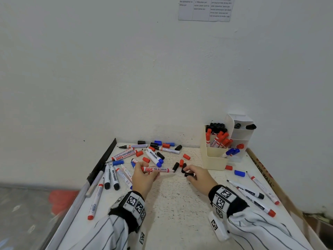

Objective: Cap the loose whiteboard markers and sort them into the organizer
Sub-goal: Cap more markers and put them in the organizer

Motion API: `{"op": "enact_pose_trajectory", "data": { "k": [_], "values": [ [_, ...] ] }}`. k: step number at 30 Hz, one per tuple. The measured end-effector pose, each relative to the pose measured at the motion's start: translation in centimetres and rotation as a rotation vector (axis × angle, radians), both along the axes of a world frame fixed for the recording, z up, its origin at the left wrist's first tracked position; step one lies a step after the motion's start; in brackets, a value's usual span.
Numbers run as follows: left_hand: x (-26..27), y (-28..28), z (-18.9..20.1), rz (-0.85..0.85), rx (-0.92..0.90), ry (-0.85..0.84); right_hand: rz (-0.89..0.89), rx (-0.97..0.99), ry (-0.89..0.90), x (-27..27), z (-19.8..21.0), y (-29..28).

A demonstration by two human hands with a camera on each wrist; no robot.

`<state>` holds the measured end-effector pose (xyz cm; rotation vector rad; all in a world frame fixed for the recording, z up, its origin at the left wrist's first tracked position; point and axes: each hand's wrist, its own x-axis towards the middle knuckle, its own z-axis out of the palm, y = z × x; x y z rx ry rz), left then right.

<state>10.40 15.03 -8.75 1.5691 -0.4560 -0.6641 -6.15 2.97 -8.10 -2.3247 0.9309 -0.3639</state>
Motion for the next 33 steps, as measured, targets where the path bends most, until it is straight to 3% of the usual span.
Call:
{"op": "enact_pose_trajectory", "data": {
  "k": [3, 7, 12, 17, 19, 23, 26, 33],
  "values": [
    [0.2, 0.1, -0.2, 0.024, 0.074, -0.175, -0.031, 0.030, 0.126, -0.3, -0.6, 0.0],
    [0.0, 0.0, -0.1, 0.016, 0.029, -0.200, -0.094, 0.049, 0.205, -0.1, -0.7, 0.8],
    [-0.3, -0.1, -0.2, -0.051, 0.106, -0.343, 0.021, 0.107, 0.416, 0.0, -0.3, 1.9],
    [-0.8, -0.2, -0.8, -0.186, 0.342, -0.466, -0.176, 0.114, 0.164, -2.6, 1.1, 1.4],
    [-0.8, -0.4, -1.0, -0.244, 0.469, -0.482, -0.230, 0.130, 0.157, -4.8, 2.0, 0.5],
    [-1.4, -0.8, -1.2, -0.367, 0.690, -0.566, -0.308, 0.102, 0.334, -8.6, 2.8, 0.0],
    [-2.3, -1.2, -1.4, -0.346, 0.742, -0.616, -0.348, 0.078, 0.466, -11.1, 3.1, 0.5],
    [-4.1, -1.6, -0.6, -0.330, 0.584, -0.605, -0.443, -0.046, 0.827, -19.9, 4.0, 2.1]
  ]
}}
